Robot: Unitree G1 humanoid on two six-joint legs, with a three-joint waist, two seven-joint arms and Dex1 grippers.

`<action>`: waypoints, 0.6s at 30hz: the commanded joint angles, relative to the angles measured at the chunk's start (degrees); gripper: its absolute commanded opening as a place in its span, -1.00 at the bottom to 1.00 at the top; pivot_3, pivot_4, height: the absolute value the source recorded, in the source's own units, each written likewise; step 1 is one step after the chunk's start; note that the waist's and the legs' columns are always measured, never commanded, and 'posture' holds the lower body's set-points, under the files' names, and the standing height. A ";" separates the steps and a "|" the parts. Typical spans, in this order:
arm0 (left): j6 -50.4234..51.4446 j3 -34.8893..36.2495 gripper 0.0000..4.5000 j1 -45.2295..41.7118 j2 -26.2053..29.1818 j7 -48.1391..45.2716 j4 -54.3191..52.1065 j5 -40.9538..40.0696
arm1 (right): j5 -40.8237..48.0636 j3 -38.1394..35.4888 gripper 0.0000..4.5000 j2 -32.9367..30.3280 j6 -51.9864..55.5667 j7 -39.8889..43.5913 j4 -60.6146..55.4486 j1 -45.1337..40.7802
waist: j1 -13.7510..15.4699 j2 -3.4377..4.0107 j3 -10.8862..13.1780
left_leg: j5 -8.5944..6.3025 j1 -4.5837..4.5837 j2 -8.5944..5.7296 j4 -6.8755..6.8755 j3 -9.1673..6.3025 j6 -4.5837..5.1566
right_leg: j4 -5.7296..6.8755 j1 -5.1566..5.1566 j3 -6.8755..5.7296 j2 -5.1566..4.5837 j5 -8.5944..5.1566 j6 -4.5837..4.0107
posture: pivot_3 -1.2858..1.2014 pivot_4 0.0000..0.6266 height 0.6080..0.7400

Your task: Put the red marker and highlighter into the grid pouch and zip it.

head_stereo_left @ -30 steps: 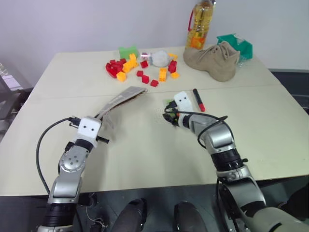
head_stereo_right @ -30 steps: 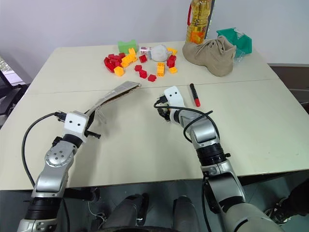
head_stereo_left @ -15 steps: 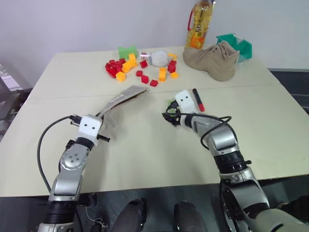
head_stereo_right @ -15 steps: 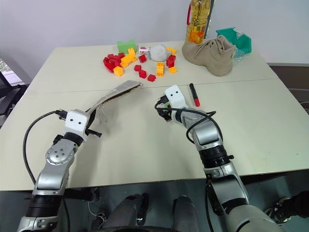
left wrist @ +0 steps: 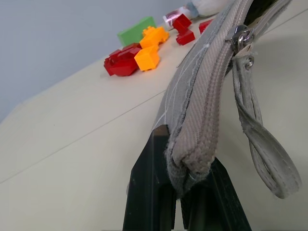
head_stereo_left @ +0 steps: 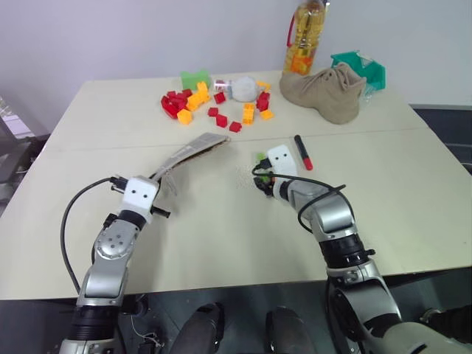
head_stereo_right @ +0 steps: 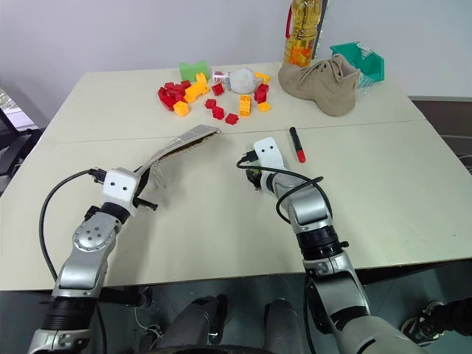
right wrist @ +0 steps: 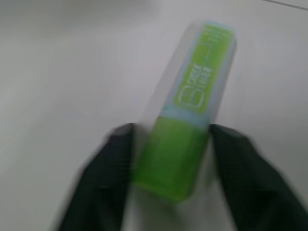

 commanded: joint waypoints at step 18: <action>-1.70 0.54 -1.00 -1.20 0.57 -4.03 -1.33 -4.45 | 7.37 0.24 -0.62 -21.72 -19.61 28.24 -15.87 1.30 | -0.14 -0.04 0.03 | -0.03 -0.04 0.21 0.03 0.11 0.05 | -0.04 0.00 -0.04 0.15 0.01 0.00 | 0.03 -0.52 1.00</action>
